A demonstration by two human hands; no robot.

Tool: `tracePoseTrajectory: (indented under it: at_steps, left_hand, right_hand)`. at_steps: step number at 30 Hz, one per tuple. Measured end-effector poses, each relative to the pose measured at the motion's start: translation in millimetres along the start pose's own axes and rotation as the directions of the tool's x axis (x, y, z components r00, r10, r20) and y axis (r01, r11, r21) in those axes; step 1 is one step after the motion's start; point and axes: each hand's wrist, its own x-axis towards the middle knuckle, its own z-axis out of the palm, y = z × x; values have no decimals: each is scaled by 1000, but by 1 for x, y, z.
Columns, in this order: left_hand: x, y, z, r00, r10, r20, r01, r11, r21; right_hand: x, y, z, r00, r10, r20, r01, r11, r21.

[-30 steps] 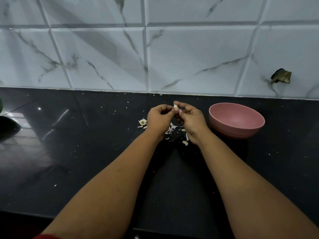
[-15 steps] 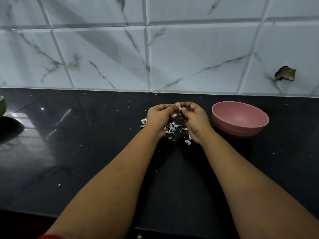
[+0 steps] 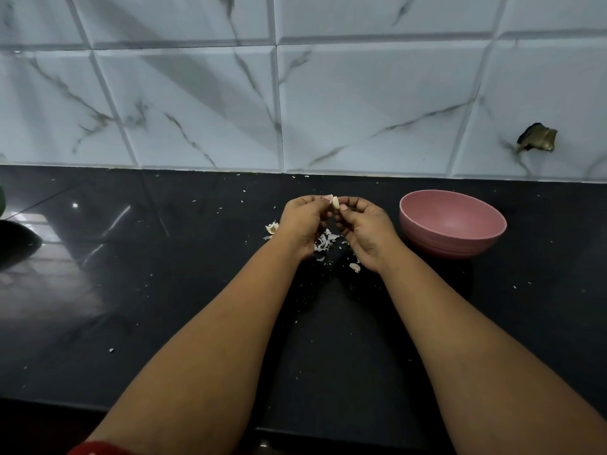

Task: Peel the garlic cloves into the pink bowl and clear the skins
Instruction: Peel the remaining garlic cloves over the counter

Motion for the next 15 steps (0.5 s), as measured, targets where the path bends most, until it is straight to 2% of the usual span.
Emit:
tracePoseTrajectory:
  at_steps: [4, 8, 12, 15]
  left_hand:
    - [3, -5, -1, 998, 68, -4, -67, 988, 140]
    - [4, -10, 1, 983, 170, -62, -136, 921, 364]
    - [-1, -8, 5, 957, 286, -34, -206, 762, 614]
    - [0, -8, 4, 949, 314, 1, -229, 690, 686]
  right_hand:
    - [-4, -2, 3, 999, 11, 47, -10, 1000, -4]
    - [-4, -2, 2, 999, -34, 19, 35, 999, -21]
    - [-2, -1, 3, 999, 11, 34, -11, 1000, 18]
    - [-3, -4, 5, 997, 63, 47, -68, 993, 98]
